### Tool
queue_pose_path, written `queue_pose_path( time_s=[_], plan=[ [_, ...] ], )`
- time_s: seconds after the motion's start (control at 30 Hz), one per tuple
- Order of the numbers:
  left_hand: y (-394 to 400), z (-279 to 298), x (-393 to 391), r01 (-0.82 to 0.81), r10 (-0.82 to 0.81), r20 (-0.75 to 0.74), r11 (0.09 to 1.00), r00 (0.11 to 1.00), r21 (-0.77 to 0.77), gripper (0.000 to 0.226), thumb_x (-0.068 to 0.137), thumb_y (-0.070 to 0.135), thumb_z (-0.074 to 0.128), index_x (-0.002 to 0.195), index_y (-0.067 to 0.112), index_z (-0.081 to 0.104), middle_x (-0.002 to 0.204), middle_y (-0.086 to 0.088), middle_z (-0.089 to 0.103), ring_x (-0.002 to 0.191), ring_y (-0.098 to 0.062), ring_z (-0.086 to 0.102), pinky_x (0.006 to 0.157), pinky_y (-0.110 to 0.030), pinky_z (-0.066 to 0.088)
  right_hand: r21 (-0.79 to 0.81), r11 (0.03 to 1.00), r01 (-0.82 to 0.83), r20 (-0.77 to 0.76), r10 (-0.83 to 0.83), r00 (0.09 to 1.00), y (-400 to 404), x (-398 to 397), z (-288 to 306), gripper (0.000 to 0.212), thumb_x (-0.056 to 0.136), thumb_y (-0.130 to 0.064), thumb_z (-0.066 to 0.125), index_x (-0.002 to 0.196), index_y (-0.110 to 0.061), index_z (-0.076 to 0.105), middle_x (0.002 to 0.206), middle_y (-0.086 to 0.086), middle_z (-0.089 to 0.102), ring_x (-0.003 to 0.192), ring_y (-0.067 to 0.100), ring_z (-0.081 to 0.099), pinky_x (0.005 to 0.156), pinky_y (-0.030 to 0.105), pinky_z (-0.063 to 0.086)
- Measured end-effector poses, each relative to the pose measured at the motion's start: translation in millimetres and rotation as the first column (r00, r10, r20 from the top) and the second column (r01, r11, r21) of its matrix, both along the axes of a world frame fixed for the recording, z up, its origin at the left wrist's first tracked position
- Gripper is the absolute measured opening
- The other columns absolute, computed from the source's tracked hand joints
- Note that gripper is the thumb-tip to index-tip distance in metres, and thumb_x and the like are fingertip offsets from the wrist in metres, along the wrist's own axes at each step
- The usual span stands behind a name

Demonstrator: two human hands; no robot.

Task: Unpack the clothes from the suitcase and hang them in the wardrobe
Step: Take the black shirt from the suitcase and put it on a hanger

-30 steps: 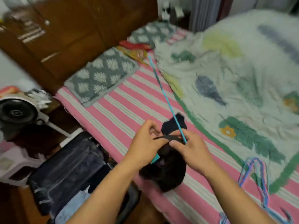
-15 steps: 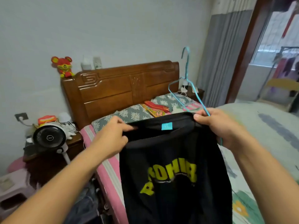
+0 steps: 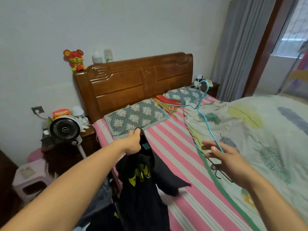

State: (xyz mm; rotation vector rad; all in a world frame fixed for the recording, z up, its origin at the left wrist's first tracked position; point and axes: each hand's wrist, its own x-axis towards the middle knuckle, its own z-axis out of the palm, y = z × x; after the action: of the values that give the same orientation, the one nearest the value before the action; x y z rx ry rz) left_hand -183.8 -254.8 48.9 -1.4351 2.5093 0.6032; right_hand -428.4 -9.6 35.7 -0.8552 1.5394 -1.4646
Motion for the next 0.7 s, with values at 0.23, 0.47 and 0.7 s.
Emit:
queue_pose_path(
  time_s=[0.23, 0.47, 0.7],
  plan=[
    [-17, -38, 26, -0.020, 0.012, 0.253, 0.999, 0.967, 0.028, 0.090, 0.093, 0.012, 0.049, 0.159, 0.019, -0.012, 0.161, -0.025, 0.009, 0.133, -0.046, 0.042, 0.091, -0.043, 0.055, 0.137, 0.931, -0.338, 0.201, 0.308, 0.930, 59, -3, -29, 0.067, 0.060, -0.040, 0.093, 0.115, -0.007, 0.073, 0.116, 0.021, 0.066, 0.085, 0.026, 0.061, 0.054, 0.034, 0.045],
    [23, 0, 16, 0.214, -0.212, 0.028, 0.974, 0.977, -0.068, 0.056, 0.084, -0.004, 0.048, 0.138, 0.002, 0.036, 0.137, -0.018, 0.042, 0.121, -0.035, 0.050, 0.096, -0.041, 0.046, 0.209, 0.905, -0.371, -0.022, 0.384, 0.923, 30, 37, -21, 0.032, 0.102, -0.006, 0.052, 0.113, -0.022, 0.077, 0.115, 0.006, 0.070, 0.095, 0.023, 0.064, 0.064, 0.039, 0.053],
    [67, 106, 24, 0.271, -0.356, -0.496, 0.933, 0.792, -0.237, 0.044, 0.079, 0.005, 0.050, 0.117, 0.022, 0.067, 0.125, 0.010, 0.060, 0.102, 0.004, 0.060, 0.090, -0.019, 0.050, 0.085, 0.934, -0.346, -0.275, 0.356, 0.893, -5, 61, 8, 0.035, 0.100, 0.002, 0.053, 0.110, -0.021, 0.077, 0.124, -0.009, 0.069, 0.100, 0.021, 0.070, 0.075, 0.055, 0.058]
  ],
)
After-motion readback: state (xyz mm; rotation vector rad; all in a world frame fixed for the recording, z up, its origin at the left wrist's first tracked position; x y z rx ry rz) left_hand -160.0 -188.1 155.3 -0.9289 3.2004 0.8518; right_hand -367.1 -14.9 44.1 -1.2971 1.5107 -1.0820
